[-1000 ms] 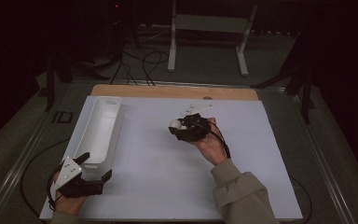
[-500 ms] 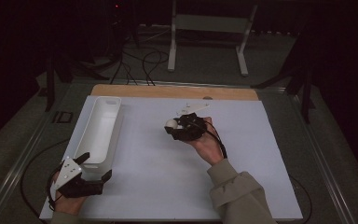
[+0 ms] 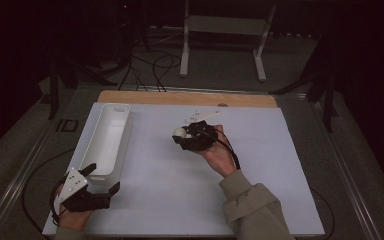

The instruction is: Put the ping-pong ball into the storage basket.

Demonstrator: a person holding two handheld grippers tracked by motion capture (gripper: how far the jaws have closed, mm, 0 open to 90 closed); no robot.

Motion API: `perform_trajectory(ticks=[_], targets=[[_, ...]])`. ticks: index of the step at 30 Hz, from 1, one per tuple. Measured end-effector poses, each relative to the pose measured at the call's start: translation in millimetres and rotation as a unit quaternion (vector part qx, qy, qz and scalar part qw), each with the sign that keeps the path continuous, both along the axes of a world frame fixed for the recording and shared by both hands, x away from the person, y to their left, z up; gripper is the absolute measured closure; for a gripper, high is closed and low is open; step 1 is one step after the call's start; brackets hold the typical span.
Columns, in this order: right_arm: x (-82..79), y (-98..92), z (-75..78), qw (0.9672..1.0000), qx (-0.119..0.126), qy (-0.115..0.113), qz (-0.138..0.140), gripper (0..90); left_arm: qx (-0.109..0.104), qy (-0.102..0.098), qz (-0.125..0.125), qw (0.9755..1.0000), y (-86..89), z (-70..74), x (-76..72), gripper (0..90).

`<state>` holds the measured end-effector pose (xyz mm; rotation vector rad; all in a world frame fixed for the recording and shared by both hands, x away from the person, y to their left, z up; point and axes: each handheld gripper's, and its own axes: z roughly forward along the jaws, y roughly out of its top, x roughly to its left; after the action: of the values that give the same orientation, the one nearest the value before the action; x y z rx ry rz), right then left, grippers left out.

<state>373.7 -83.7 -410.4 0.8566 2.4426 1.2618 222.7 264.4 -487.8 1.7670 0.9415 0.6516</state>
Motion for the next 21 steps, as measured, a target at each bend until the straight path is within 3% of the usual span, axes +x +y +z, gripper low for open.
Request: perform_trajectory(ticks=[21], targets=[[3.0,14.8,4.4,0.9999,0.000,-0.001,0.010,50.8,-0.001,0.001,-0.001,1.0000,0.1,0.0,0.3,0.0]])
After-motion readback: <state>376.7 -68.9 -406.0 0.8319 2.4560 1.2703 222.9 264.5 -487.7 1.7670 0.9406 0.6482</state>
